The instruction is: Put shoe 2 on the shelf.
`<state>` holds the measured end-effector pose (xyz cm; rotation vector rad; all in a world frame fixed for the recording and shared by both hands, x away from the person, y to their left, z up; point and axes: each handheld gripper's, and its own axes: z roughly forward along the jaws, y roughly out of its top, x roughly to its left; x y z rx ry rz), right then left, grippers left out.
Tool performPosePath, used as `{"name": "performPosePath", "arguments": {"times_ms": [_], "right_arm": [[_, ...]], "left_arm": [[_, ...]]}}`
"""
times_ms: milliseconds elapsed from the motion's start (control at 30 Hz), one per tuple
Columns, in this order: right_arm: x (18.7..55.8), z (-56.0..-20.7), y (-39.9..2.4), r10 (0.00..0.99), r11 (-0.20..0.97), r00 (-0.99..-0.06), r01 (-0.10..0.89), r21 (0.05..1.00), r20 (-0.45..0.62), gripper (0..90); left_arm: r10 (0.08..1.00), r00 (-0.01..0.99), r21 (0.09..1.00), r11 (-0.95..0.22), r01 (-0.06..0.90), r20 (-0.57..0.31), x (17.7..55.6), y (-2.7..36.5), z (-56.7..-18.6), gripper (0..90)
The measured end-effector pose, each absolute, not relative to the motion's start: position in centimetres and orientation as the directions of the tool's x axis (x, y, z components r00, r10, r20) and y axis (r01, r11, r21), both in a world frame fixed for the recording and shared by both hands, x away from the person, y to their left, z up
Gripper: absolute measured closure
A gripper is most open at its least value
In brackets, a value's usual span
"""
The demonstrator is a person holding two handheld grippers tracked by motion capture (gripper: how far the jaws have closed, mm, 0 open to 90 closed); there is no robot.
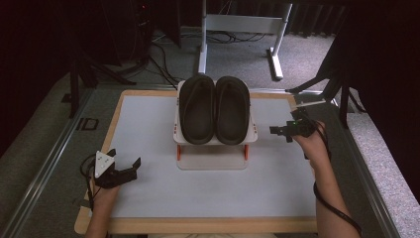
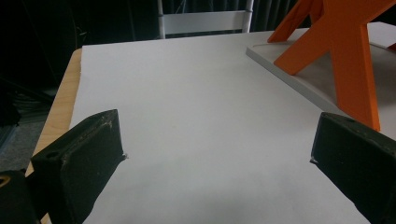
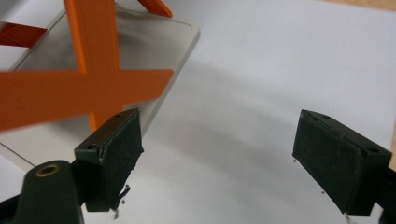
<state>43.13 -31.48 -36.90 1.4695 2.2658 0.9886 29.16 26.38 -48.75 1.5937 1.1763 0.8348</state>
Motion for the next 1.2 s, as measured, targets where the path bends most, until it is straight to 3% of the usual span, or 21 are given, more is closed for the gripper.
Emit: {"name": "performPosePath", "arguments": {"times_ms": [633, 1200], "right_arm": [[39.7, -43.3, -34.0, 0.898, 0.218, -0.425, 0.654, 0.724, 0.114, 13.8], [36.5, -46.9, -35.2, 0.937, 0.185, -0.346, 0.617, 0.765, 0.053, 10.6]], "left_arm": [[0.953, 0.302, 0.949, -0.083, 0.303, -0.014, 29.2, 26.4, -48.7, 1.9], [0.954, 0.298, 0.950, -0.078, 0.303, -0.017, 29.1, 26.4, -48.8, 1.9]]}}
